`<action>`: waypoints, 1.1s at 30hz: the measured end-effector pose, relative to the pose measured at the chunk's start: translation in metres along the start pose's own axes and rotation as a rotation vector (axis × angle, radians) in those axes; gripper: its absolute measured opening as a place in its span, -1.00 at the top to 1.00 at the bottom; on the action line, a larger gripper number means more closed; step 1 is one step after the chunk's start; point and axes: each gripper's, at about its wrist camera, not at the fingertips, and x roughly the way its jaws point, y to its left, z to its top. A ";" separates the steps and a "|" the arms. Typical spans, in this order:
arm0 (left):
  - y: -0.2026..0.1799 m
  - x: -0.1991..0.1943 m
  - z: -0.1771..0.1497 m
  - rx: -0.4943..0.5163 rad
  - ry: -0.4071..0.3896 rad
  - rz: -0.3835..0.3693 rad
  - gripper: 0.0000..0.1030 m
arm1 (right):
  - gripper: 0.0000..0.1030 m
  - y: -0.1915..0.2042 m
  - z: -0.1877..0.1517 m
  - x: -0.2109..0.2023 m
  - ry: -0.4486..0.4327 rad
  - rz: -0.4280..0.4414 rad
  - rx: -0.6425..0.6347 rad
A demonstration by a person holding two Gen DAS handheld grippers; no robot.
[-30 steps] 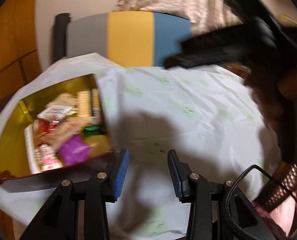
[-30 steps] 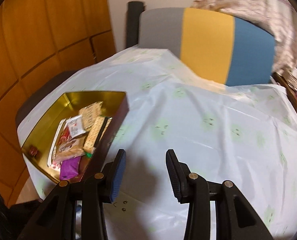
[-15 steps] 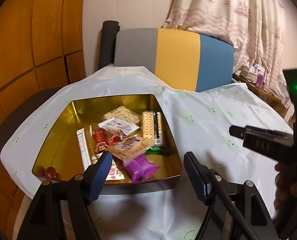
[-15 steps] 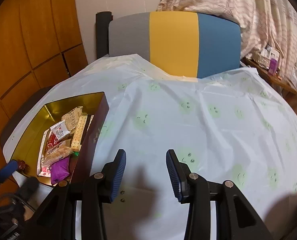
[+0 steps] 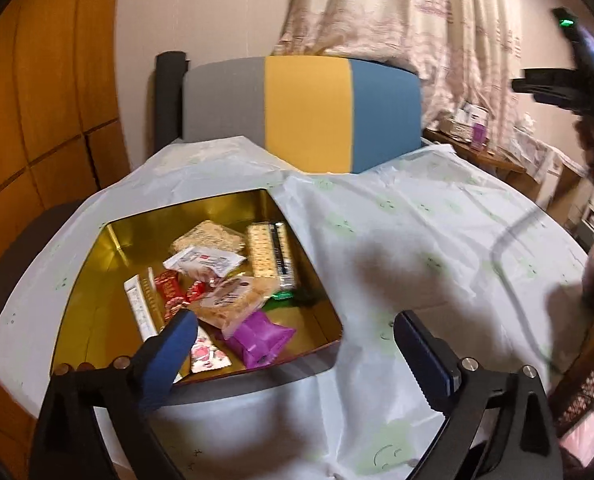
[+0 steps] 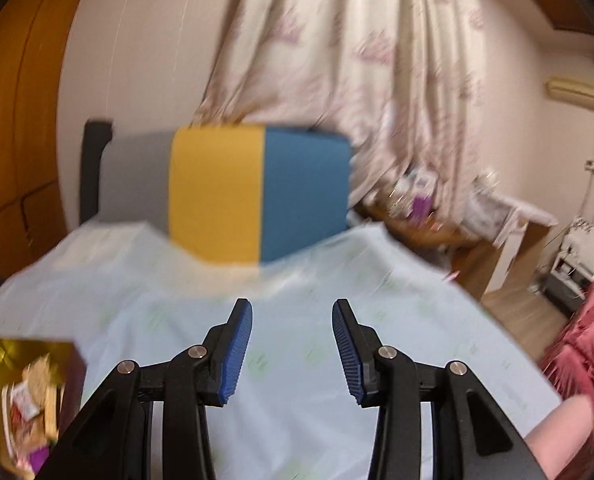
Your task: Organize snacks
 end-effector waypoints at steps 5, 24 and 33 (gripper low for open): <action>0.014 0.003 0.001 -0.076 0.012 0.081 -0.93 | 0.17 0.012 -0.024 -0.019 -0.005 0.150 -0.046; 0.058 0.004 -0.006 -0.231 0.030 0.227 -0.94 | 0.17 0.171 -0.154 -0.047 0.296 0.496 -0.209; 0.059 0.002 -0.006 -0.239 0.024 0.229 -0.94 | 0.17 0.171 -0.159 -0.044 0.306 0.492 -0.222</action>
